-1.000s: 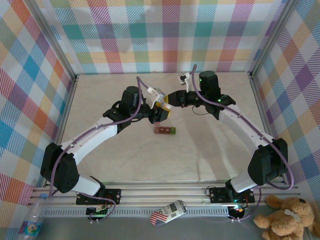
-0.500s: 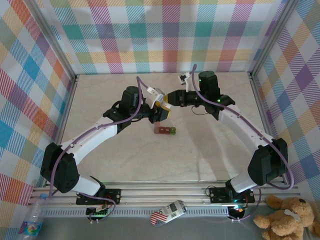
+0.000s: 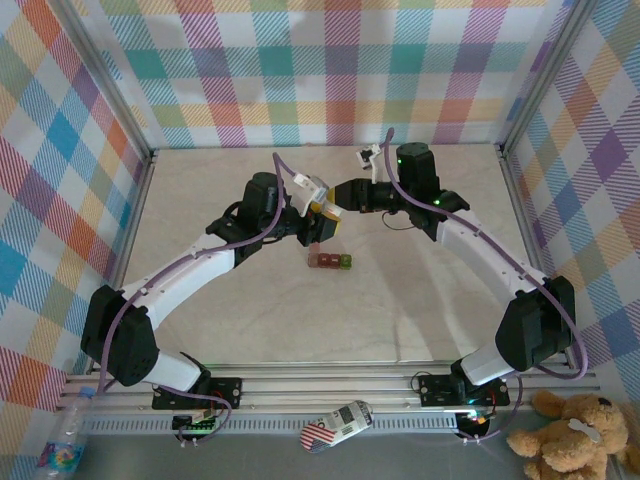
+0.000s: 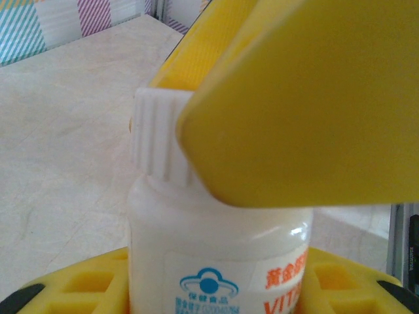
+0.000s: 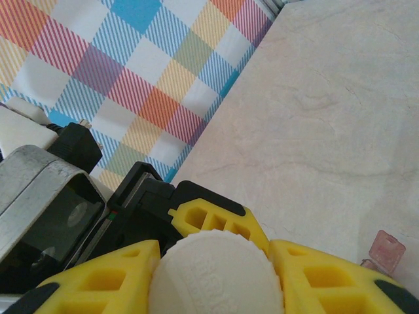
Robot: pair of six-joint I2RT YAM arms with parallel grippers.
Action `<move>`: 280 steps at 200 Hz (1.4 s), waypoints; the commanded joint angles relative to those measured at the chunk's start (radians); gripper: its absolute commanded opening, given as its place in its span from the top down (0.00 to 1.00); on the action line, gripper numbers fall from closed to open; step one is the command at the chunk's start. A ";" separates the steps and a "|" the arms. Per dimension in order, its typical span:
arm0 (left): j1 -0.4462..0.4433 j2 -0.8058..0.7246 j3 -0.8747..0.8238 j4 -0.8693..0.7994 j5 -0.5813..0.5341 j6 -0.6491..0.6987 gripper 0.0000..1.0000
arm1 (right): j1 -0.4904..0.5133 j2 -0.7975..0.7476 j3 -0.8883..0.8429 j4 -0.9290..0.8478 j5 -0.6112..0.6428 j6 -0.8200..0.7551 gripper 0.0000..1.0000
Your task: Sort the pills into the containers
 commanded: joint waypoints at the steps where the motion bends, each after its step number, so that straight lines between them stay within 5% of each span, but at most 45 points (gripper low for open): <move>1: 0.006 -0.013 0.013 0.062 -0.010 -0.018 1.00 | 0.015 -0.024 -0.013 0.003 -0.014 -0.003 0.62; 280: 0.006 -0.009 0.019 0.055 -0.007 -0.018 1.00 | 0.014 -0.016 -0.015 -0.010 0.001 -0.023 0.63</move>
